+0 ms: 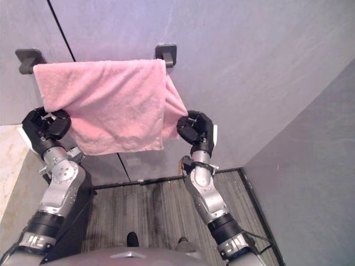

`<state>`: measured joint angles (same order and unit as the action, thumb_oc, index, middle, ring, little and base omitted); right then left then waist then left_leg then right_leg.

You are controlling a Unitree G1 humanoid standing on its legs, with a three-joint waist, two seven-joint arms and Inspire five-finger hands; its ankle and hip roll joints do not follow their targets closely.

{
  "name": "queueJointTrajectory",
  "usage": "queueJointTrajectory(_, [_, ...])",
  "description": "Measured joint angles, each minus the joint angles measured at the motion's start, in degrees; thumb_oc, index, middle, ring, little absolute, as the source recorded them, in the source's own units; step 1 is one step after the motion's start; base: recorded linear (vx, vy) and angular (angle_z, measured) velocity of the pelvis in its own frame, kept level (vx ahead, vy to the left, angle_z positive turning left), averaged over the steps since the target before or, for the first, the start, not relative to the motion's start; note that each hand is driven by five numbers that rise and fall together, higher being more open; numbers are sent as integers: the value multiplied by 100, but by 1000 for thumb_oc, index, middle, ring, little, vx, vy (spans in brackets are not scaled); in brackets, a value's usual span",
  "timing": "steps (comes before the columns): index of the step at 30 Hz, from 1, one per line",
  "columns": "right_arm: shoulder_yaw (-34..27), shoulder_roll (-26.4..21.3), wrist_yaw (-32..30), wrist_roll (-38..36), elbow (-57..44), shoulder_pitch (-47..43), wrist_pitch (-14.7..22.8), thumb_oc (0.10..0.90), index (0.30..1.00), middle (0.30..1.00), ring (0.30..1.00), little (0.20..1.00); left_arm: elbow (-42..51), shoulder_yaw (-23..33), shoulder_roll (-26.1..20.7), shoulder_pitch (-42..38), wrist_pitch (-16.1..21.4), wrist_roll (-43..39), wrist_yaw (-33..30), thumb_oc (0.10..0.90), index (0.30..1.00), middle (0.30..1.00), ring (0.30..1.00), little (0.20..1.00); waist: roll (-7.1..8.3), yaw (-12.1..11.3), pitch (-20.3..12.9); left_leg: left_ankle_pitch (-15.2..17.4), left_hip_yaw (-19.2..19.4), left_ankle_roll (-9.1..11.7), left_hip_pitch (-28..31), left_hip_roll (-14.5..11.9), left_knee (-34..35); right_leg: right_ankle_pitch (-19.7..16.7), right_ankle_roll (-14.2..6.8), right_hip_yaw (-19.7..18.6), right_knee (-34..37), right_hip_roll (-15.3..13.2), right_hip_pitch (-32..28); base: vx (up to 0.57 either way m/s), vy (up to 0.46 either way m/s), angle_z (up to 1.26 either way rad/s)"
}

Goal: Organize the bathroom.

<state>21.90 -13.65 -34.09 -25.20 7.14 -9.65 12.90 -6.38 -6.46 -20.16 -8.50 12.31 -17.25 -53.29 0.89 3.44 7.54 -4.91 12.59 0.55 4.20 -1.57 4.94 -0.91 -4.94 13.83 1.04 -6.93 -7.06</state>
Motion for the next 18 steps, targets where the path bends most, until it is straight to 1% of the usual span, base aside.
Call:
queueJointTrajectory(5, [-18,-64,-71,104,35,63,-1,800,900,900,900,900,-1,1,0,19,-44,-12,72,800,900,900,900,900,-12,-3,-6,1,-1,1,0,-2,0,0,0,1,0,1,1,0,0,0])
queueJointTrajectory(6, [-25,-89,-97,240,43,107,0,800,900,900,900,900,-1,1,0,27,-87,-14,115,800,900,900,900,900,-14,-7,-7,2,-1,2,-1,-2,0,0,0,2,0,1,1,0,0,0])
queueJointTrajectory(10, [-57,-188,-161,261,99,266,-1,800,900,900,900,900,-53,0,7,238,-157,-43,358,800,900,900,900,900,-31,13,-17,7,9,3,-1,-2,0,0,0,-6,1,1,7,-10,-5,0])
queueJointTrajectory(12, [-139,-191,-184,462,152,447,-1,800,900,900,900,900,-105,-5,19,428,-306,-61,582,800,900,900,900,900,-52,14,-30,9,16,5,0,-6,0,0,0,-11,1,3,8,-38,-20,-2])
queueJointTrajectory(16, [-223,-191,-166,485,256,726,-6,800,900,900,900,900,-289,-1,66,766,-573,-182,858,800,900,900,900,900,-80,18,-42,14,30,6,2,-10,14,1,0,-18,3,4,11,-44,-21,-1])
queueJointTrajectory(17, [-239,-191,-152,518,351,757,-8,800,900,900,900,900,-330,1,77,849,-663,-248,922,800,900,900,900,900,-85,22,-46,17,32,9,5,-10,14,2,-2,-20,3,3,9,-73,-21,-1])
queueJointTrajectory(18, [-302,-191,-151,599,489,870,-31,800,900,900,900,900,-444,-2,129,971,-871,-347,1023,800,900,900,900,900,-92,18,-50,18,32,10,2,-9,15,5,-5,-20,3,3,13,-66,-14,0])
